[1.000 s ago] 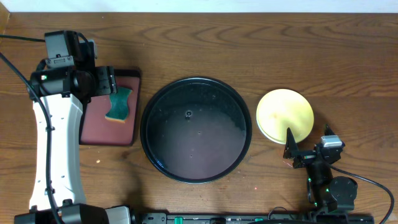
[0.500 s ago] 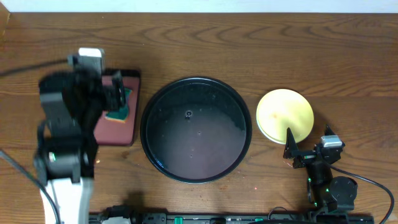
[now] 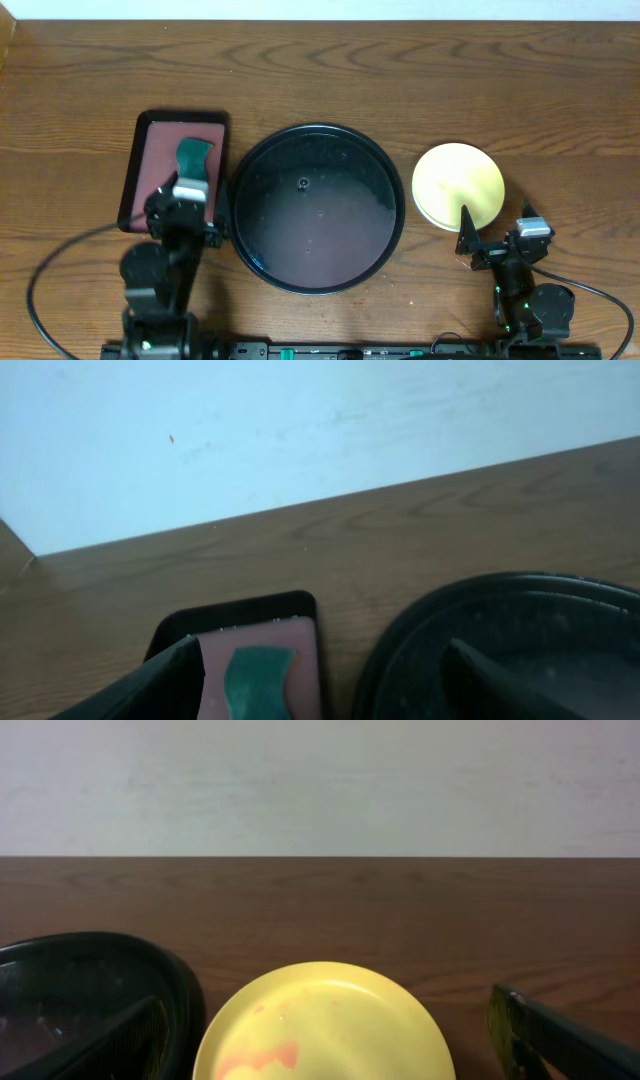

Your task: Clean dirty plates on tray and stack at the side

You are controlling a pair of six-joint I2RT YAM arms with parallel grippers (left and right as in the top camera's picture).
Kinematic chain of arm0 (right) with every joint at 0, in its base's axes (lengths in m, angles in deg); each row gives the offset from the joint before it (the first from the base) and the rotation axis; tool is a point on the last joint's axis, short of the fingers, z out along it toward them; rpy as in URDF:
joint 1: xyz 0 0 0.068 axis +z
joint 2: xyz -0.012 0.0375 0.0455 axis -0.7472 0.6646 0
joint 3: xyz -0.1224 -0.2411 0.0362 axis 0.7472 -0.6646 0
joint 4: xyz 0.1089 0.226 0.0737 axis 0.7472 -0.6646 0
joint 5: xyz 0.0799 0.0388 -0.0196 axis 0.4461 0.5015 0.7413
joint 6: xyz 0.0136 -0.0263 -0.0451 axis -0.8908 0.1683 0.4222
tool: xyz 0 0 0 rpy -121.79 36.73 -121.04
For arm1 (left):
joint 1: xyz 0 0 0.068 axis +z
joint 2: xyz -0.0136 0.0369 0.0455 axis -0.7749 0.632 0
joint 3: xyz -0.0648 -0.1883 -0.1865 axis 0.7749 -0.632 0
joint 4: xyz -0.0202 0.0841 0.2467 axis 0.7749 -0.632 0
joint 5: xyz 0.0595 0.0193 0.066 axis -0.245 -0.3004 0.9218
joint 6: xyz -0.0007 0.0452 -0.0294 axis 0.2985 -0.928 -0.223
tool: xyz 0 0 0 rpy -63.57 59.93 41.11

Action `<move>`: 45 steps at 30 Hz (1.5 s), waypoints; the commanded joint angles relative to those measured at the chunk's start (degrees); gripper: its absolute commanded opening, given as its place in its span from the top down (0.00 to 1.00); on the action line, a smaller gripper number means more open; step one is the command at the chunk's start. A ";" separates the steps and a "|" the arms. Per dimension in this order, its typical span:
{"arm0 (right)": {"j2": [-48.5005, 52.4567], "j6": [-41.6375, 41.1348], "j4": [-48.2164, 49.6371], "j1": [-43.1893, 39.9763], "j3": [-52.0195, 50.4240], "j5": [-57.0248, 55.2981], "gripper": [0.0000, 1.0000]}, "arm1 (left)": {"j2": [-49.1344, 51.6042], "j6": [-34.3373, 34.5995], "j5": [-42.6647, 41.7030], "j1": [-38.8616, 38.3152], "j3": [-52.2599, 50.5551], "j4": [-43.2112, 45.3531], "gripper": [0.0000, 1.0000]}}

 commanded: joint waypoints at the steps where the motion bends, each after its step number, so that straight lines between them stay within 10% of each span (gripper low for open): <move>1: -0.46 0.44 -0.09 0.00 -0.17 -0.04 0.01 | -6.88 -1.25 3.87 -1.53 -5.84 1.14 0.24; 14: -0.42 0.44 -0.09 0.00 -0.17 -0.04 0.01 | -22.99 -2.47 5.99 -3.28 -17.73 0.57 0.24; 45: -0.42 0.46 -0.09 0.00 -0.17 -0.04 0.01 | -22.82 -2.45 6.23 -3.37 -18.86 -2.36 0.24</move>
